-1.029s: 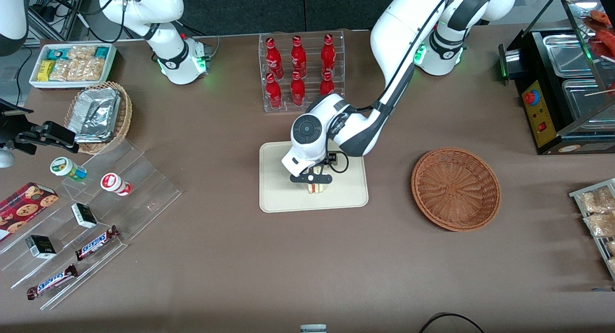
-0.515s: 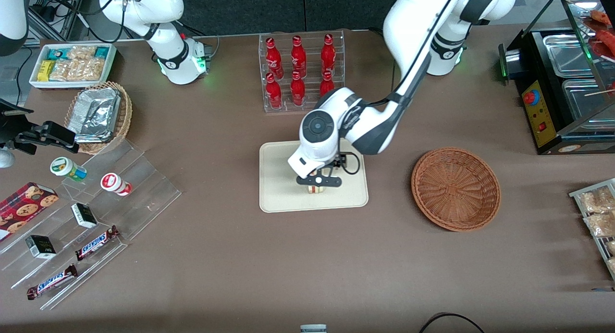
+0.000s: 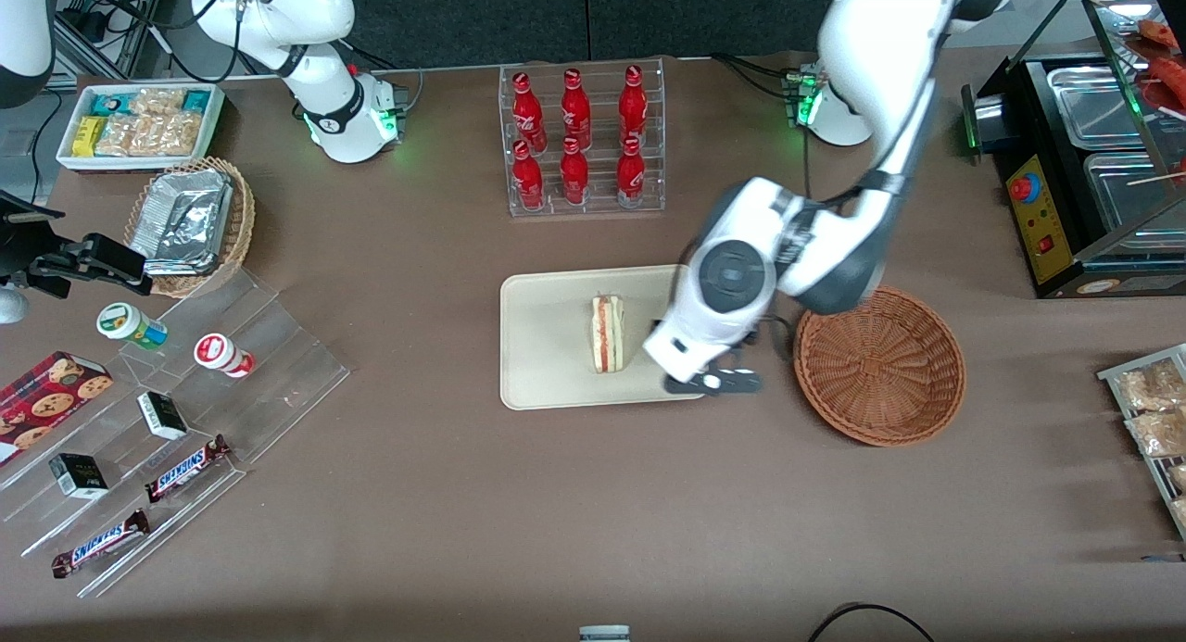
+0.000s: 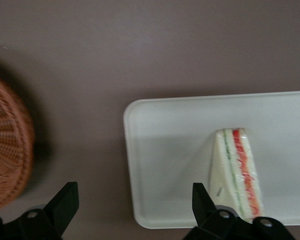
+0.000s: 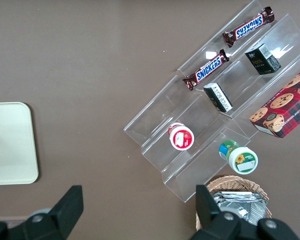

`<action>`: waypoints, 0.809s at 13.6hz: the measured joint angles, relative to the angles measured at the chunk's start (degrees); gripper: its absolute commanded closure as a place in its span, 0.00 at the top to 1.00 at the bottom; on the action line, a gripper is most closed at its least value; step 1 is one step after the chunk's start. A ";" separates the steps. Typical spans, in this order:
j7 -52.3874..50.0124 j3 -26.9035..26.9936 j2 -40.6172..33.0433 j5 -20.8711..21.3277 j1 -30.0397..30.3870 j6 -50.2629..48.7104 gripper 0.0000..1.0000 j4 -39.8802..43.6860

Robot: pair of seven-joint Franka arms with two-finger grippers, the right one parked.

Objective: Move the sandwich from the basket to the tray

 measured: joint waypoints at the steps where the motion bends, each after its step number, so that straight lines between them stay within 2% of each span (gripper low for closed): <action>1: 1.62 0.03 -1.59 0.00 1.87 -0.09 1.00 -1.44; 11: 20.54 0.11 -16.32 -0.12 18.24 -0.10 1.00 -15.63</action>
